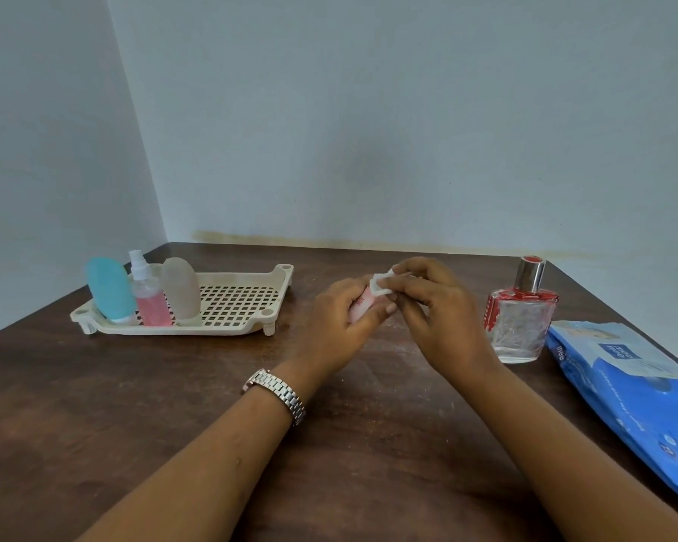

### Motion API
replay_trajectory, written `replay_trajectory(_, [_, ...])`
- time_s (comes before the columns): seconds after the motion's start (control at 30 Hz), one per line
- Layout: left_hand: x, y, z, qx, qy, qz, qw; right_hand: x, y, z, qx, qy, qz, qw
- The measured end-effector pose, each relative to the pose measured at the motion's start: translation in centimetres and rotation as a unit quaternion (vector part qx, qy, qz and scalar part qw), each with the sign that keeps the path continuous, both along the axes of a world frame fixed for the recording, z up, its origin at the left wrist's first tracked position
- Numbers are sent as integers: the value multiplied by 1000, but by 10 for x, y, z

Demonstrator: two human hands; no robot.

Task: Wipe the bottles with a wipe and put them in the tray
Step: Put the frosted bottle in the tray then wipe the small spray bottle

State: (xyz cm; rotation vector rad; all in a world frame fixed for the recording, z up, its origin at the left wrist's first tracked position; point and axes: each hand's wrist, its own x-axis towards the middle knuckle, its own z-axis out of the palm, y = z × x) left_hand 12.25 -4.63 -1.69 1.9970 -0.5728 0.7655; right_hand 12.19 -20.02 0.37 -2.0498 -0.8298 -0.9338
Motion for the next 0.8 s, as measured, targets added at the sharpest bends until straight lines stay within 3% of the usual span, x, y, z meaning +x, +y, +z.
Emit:
replay_trajectory(0.23, [3,4,3,234,-157,123,952,2,-3,2,-8,49,-34,998])
replay_trajectory(0.37, [-2,-3,6,294,-232,132,918,2,-3,-1,-57,99,-68,991])
replay_trajectory(0.6, [-8,-13,5,344,-269,129,890,1,-11,6,-108,72,-122,984])
replay_trajectory(0.7, [-9,-11,5,382,-291,133,867,0,-8,10,-87,205,-124,967])
replay_trajectory(0.8, [-9,-12,5,439,-316,131,831,-1,-12,14,10,433,-70,899])
